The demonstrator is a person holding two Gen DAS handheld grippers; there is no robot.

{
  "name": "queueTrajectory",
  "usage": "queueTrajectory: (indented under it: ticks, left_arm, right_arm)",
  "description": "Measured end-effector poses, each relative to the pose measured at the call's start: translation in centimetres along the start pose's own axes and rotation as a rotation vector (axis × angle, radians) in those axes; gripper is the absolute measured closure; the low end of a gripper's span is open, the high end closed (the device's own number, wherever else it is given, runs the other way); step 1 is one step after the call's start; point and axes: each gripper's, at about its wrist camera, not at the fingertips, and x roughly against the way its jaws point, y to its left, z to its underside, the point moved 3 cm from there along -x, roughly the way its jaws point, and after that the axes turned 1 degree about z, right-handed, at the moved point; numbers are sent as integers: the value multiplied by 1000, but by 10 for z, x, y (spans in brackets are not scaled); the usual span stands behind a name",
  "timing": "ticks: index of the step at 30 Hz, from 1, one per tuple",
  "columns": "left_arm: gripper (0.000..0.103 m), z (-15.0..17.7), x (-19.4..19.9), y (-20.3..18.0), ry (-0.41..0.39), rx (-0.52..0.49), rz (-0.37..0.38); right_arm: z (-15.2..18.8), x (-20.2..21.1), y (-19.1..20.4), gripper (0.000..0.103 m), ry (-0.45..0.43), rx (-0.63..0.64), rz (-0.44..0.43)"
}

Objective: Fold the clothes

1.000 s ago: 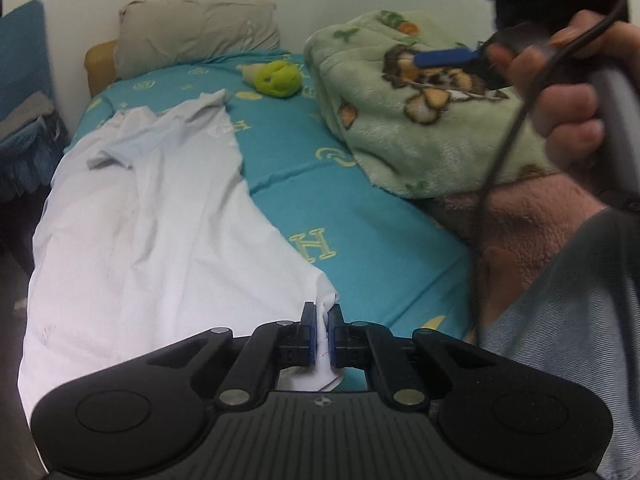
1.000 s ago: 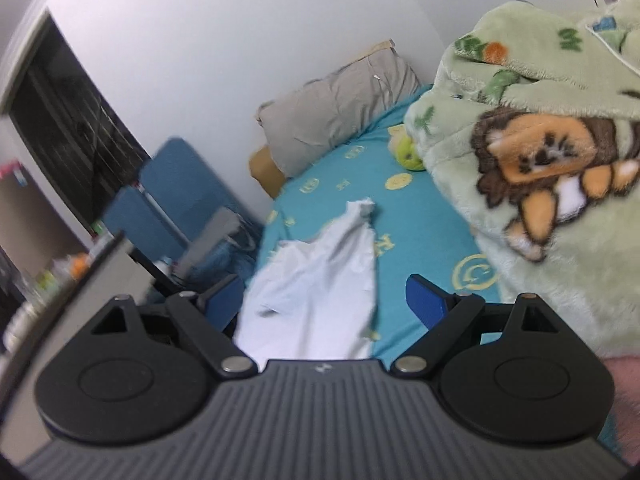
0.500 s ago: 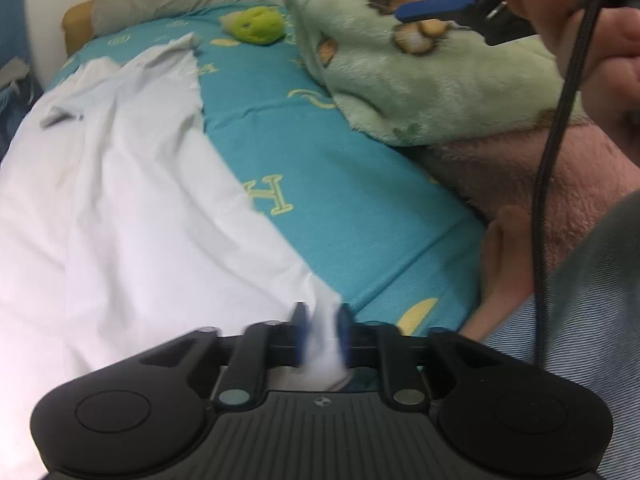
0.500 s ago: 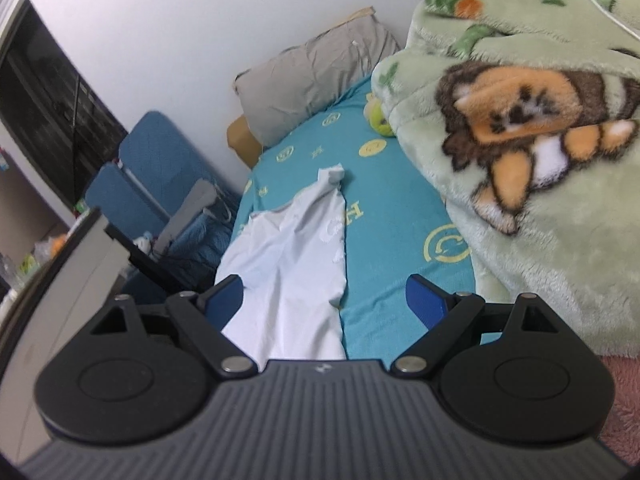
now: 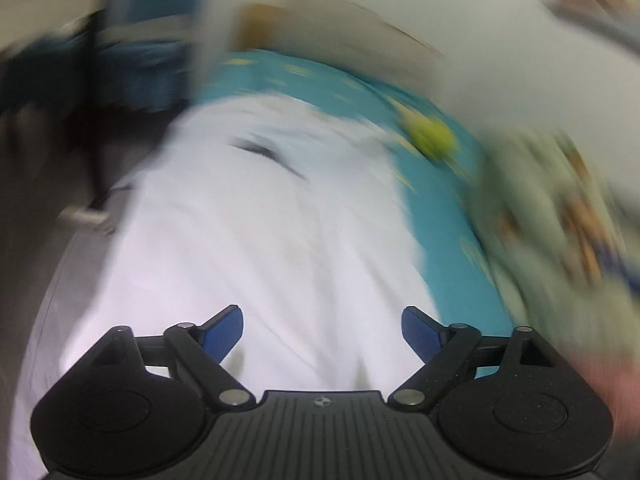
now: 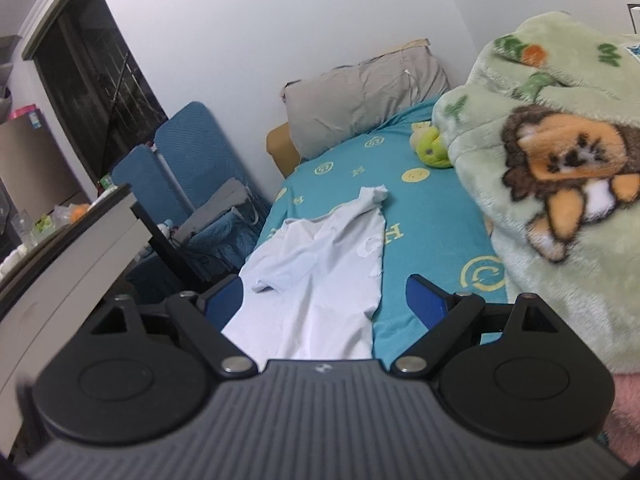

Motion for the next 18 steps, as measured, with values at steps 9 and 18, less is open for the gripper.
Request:
queueTrajectory:
  ticks: [9,18]
  left_arm:
    - [15,-83,-118,178,-85,745,-30]
    - [21,-112,-251,276,-58,1052,102]
  right_arm:
    - [21,-65,9,13,185,-50,22]
    - [33,-135,2,14,342,-152,36]
